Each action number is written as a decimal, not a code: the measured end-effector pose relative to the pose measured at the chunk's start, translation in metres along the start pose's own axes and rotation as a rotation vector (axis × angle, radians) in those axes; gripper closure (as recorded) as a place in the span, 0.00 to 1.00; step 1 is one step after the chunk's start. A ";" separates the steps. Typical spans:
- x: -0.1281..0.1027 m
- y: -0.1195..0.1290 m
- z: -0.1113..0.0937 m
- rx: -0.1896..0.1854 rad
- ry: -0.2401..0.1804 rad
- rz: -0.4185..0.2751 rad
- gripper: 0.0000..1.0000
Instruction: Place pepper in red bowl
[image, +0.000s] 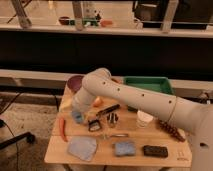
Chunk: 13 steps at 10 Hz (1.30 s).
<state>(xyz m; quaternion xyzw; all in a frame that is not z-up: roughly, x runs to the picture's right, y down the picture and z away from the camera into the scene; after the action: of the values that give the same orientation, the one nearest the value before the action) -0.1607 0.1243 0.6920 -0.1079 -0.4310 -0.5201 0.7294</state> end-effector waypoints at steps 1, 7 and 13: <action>-0.003 0.000 0.003 0.001 0.000 -0.016 0.20; -0.022 -0.014 0.028 -0.026 -0.038 -0.085 0.20; -0.022 -0.013 0.029 -0.025 -0.041 -0.083 0.20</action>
<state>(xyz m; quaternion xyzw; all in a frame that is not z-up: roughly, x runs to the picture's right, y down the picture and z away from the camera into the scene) -0.1887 0.1511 0.6892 -0.1096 -0.4432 -0.5530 0.6969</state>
